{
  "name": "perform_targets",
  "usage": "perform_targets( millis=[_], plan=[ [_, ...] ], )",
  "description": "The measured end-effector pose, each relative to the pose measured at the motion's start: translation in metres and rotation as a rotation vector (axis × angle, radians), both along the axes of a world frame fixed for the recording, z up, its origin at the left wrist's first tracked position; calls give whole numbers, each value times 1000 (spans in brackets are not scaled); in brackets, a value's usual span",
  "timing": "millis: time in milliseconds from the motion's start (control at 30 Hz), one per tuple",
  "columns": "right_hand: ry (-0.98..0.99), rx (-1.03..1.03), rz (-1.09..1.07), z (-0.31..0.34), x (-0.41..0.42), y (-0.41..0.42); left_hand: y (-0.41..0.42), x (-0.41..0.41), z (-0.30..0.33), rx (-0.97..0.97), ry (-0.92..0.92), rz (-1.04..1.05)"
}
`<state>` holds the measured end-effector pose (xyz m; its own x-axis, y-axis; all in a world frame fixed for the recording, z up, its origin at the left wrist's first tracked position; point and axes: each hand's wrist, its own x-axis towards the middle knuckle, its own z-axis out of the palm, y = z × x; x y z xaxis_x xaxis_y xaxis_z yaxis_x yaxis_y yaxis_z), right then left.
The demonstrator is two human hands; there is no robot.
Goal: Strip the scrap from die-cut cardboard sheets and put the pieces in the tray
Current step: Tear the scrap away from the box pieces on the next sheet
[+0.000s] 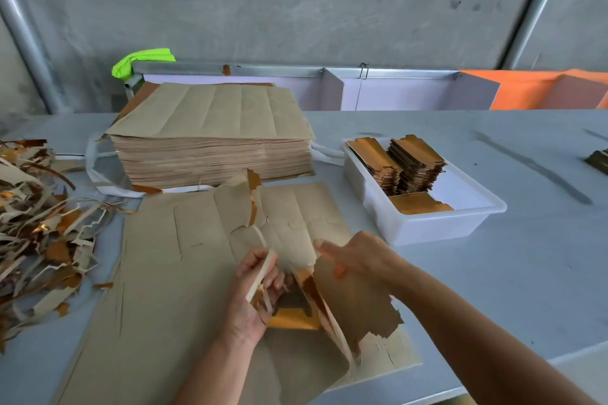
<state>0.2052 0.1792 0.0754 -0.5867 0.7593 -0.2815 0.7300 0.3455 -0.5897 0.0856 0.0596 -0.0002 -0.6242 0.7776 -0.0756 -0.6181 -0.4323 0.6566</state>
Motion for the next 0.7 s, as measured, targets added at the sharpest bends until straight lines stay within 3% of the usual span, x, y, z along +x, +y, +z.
perform_targets(
  millis=[133, 300, 400, 467, 600, 700],
  plan=[
    [5, 126, -52, 5, 4, -7, 3, 4, -2, -67, 111, -50],
    [-126, 258, 123, 8, 2, -25, 0, 0, -4, -115, 196, -76],
    [-93, 179, 56, 3, 3, -17, -1, 5, -3, -144, 239, -49],
    [16, 78, -22, 0, 8, -10, -3, 11, -2, -224, 362, -23],
    [480, -57, -399, 2, 28, 13, -4, 19, -8, -438, 978, 20],
    [737, -205, -517, -1, 41, 24, -4, 23, -13, -492, 1176, 14]
  ],
)
